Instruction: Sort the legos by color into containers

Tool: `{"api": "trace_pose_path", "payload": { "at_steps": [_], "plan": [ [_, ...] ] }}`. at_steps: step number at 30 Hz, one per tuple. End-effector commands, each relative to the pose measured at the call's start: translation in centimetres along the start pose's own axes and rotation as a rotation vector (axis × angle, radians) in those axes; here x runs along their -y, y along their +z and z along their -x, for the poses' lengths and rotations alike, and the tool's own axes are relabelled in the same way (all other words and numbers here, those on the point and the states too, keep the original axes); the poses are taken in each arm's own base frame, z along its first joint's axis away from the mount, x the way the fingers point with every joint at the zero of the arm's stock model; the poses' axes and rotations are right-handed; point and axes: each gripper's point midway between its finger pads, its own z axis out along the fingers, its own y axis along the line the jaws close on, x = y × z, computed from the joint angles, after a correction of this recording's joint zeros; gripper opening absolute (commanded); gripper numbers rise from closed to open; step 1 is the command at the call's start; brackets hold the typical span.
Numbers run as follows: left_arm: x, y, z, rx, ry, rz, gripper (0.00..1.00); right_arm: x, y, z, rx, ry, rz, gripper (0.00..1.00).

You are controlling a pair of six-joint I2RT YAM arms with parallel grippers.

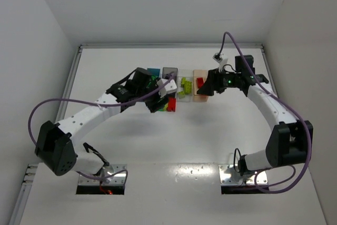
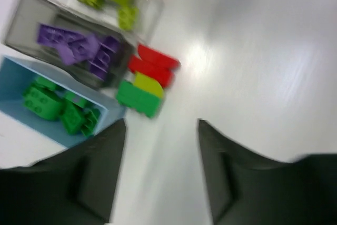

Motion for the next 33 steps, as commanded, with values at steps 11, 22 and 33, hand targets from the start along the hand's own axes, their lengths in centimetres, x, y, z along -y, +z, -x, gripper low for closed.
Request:
{"api": "trace_pose_path", "payload": {
  "at_steps": [11,22,33],
  "plan": [
    [2.4,3.0,-9.3,-0.217,0.392,-0.256,0.85,-1.0,1.2,-1.5,-0.042,-0.041,0.05,0.69],
    [0.8,7.8,-9.2,-0.186,0.463,-0.298,0.92,-0.3,1.6,-2.3,-0.074,-0.036,0.041,0.69],
    [-1.8,10.8,-8.4,-0.156,0.4,-0.288,0.92,0.1,1.9,-2.6,-0.093,-0.024,0.042,0.69]
  ]
}}
